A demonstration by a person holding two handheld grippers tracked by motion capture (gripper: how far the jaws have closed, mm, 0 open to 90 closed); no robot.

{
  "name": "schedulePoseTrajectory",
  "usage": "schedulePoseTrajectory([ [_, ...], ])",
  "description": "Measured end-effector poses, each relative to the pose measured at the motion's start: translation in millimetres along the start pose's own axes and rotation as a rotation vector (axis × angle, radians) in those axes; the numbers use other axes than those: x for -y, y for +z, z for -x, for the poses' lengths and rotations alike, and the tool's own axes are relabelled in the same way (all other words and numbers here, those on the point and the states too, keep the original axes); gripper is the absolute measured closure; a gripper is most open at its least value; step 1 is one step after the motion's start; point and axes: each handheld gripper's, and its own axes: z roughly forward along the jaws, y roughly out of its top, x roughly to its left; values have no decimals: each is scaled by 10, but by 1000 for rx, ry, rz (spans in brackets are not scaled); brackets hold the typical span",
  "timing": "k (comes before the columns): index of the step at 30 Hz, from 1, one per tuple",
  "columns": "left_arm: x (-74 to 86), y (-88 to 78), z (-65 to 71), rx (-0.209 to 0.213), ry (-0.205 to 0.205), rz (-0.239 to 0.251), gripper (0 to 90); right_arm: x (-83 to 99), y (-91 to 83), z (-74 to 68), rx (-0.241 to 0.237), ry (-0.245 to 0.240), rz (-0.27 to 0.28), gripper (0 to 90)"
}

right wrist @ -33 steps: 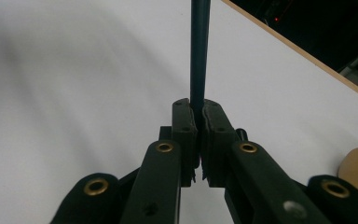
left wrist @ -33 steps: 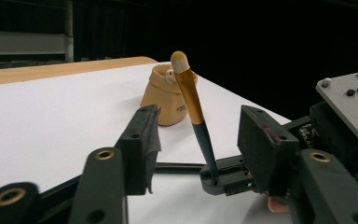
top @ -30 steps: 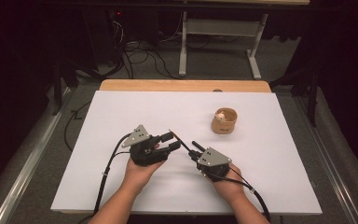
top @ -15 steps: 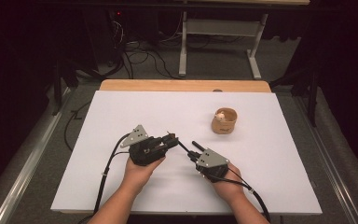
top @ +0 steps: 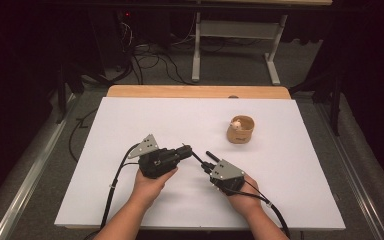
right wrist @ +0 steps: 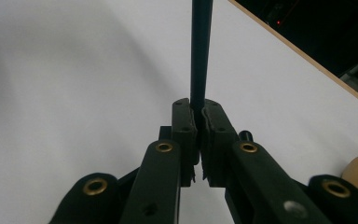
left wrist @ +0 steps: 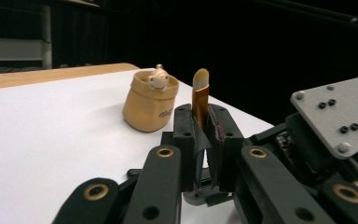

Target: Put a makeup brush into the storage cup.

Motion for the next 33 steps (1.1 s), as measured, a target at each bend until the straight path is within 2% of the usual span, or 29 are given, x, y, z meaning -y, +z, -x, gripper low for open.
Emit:
schedulePoseTrajectory([
  [6,2,-5,3,5,11,-3,835,-1,3,-1,5,-6,-1,865],
  [8,0,-6,9,-1,15,0,836,-4,1,-1,7,-3,-6,837],
  [11,-4,-11,10,-1,16,2,836,-9,-2,12,-5,13,-2,799],
  [14,2,-7,12,-19,24,-15,835,-17,-16,31,-8,28,10,738],
  [17,19,10,19,-30,34,-30,835,-32,-48,41,-5,72,18,690],
  [18,23,16,24,-31,34,-30,835,-39,-53,50,-10,70,32,675],
  [22,38,33,37,-41,44,-40,835,-72,-83,35,-17,97,67,675],
  [27,52,40,46,-43,49,-46,835,-133,-127,9,-25,88,116,685],
  [33,88,92,75,-38,59,-68,835,-170,-144,-14,-7,110,135,733],
])
